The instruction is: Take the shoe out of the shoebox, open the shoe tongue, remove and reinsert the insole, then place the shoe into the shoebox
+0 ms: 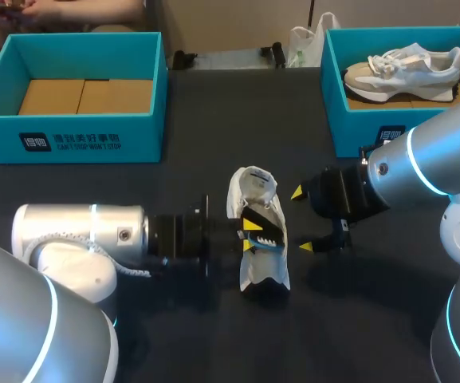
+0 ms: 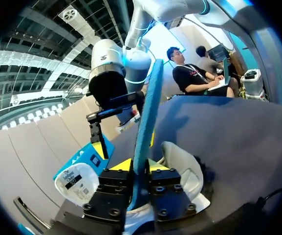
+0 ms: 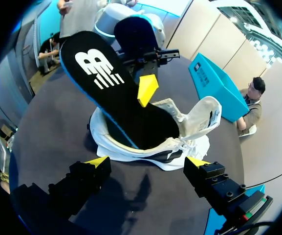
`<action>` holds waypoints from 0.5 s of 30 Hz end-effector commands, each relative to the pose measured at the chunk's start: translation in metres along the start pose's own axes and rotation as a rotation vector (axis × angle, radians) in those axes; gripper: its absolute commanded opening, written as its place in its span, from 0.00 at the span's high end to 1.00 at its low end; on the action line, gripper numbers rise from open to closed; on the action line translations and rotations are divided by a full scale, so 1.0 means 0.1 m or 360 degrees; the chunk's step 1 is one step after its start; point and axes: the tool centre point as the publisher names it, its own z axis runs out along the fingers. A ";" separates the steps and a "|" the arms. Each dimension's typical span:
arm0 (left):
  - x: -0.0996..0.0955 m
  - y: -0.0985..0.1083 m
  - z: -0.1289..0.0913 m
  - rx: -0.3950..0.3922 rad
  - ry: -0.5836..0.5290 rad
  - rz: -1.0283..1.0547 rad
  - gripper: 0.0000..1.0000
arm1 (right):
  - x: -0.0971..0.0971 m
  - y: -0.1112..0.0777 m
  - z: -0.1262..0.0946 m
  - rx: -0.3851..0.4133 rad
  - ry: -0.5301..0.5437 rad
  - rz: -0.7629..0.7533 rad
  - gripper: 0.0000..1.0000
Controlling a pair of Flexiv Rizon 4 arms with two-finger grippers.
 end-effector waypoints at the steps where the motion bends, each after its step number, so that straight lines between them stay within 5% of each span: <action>1: 0.04 0.01 0.01 -0.0008 0.0013 -0.0010 1.00 | 0.01 0.00 -0.01 0.0000 -0.0001 0.0000 0.00; 15: -0.02 0.30 0.06 -0.0053 -0.0017 0.0022 1.00 | 0.01 0.00 -0.01 0.0000 -0.0001 0.0000 0.00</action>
